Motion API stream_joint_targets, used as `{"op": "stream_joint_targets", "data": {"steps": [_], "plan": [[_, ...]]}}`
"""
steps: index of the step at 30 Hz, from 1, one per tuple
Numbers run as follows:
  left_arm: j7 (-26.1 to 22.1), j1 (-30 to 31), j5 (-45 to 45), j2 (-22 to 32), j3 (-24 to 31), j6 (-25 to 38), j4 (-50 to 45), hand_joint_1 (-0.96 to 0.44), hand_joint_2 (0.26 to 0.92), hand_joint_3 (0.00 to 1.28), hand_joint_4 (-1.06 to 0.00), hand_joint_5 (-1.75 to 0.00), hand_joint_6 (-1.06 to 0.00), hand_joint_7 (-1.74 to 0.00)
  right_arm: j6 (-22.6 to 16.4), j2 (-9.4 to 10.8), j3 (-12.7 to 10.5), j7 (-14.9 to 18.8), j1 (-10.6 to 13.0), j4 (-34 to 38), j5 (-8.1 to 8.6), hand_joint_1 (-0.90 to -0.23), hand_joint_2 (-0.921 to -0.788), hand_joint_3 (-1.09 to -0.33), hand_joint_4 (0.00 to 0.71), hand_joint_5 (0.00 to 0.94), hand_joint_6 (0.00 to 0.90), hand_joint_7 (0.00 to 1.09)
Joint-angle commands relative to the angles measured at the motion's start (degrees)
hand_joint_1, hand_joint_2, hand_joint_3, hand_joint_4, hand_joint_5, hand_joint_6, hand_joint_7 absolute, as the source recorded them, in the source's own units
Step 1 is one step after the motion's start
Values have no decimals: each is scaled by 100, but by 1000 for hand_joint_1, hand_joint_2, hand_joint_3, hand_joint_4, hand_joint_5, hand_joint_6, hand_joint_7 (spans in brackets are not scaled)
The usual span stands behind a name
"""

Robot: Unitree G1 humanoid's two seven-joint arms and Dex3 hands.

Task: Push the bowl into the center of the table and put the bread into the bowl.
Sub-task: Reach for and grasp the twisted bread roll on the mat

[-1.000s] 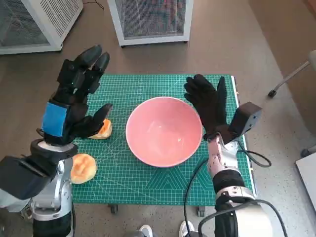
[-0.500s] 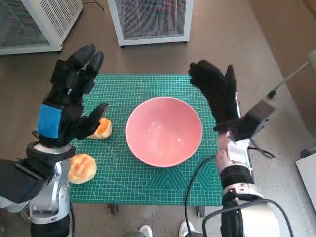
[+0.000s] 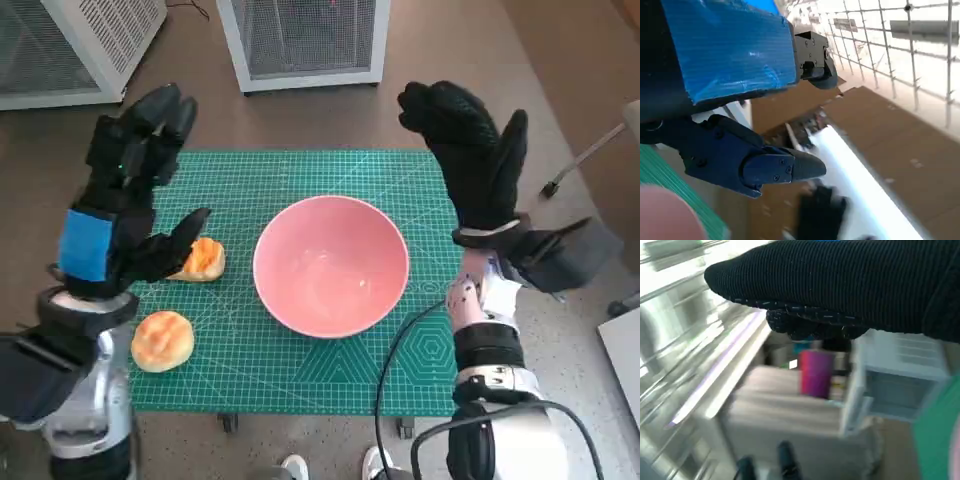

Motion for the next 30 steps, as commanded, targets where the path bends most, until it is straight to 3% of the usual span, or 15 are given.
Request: {"op": "stream_joint_targets", "data": {"steps": [1,6,9,18,30], "plan": [[-551,210,416,1034,240,1001,-709,-523,921,262,-269,-3,-1,-651,155,17,-12,277,244,-196,233,-455,-921,-473,513,0,657,1],[-1202,226,630,2017,289,2563,-1439,-472,898,97,-262,-1,-63,-570,241,4,23,349,293,-332,319,-456,-921,-453,512,0,662,4],[-1294,158,1121,2479,75,3399,-1820,-372,837,34,-244,-1,-146,-440,233,9,46,365,327,-410,334,-460,-921,-447,510,0,664,4],[-1027,199,2526,2764,-724,4150,-2120,-91,738,1,-310,-10,-331,-184,305,73,56,499,347,-457,459,-419,-921,-467,512,1,664,4],[-1368,-64,3427,2792,-1546,5220,-1984,109,743,8,-325,-1,-387,-74,377,53,34,552,353,-370,450,-410,-921,-470,505,0,664,3]]}}
